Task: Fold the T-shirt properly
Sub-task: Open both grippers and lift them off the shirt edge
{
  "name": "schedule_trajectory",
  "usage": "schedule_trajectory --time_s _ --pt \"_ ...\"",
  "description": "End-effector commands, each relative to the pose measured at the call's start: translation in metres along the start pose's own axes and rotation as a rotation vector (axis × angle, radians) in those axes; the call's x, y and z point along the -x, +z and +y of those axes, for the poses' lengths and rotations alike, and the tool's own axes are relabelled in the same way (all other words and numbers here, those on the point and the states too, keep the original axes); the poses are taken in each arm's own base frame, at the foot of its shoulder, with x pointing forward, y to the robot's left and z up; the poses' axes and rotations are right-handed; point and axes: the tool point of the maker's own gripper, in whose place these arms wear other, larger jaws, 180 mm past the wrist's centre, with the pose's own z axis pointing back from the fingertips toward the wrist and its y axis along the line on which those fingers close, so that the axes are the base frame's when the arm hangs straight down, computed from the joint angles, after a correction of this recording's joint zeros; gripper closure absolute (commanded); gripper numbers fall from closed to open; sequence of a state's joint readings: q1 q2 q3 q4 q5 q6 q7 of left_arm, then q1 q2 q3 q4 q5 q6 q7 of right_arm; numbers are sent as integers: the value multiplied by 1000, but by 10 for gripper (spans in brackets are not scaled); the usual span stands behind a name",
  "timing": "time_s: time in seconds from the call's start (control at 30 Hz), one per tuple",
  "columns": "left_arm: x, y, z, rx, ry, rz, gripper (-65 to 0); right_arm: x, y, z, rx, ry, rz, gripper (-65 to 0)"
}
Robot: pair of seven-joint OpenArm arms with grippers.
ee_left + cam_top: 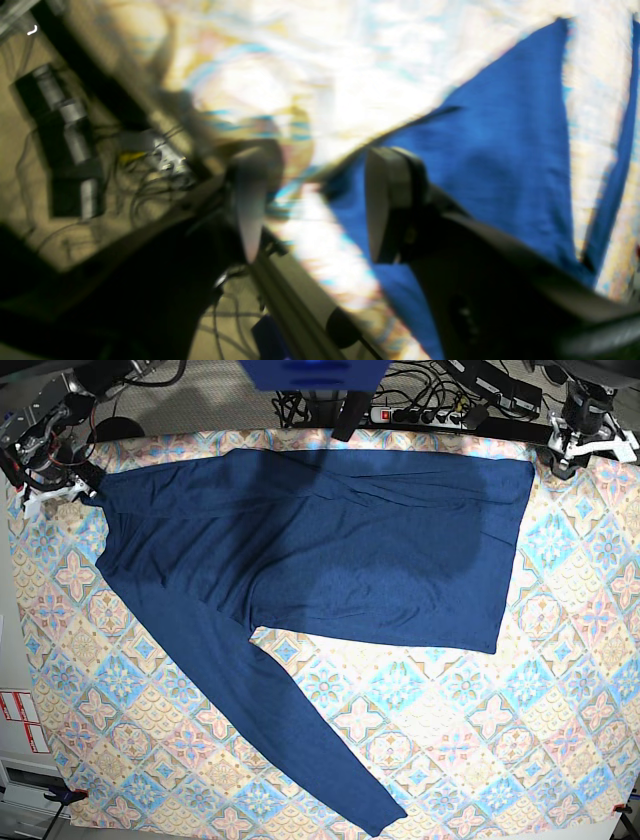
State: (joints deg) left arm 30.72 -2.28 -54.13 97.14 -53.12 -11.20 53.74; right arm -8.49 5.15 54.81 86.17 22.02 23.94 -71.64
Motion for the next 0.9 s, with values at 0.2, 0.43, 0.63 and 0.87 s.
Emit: schedule_trajectory --time_s 0.2,0.43,0.63,0.87 --pt "-23 11 -28 54 -52 -91 -315 -47 28 7 12 71 -155 -275" --pt "-30 18 -27 47 -32 -130 -315 -42 32 1 27 77 -150 -275" --pt "-32 19 -27 45 -32 -135 -315 -35 29 5 20 71 -138 -275" --pt "-33 19 -27 45 -33 -138 -315 -35 29 6 14 68 -138 -275"
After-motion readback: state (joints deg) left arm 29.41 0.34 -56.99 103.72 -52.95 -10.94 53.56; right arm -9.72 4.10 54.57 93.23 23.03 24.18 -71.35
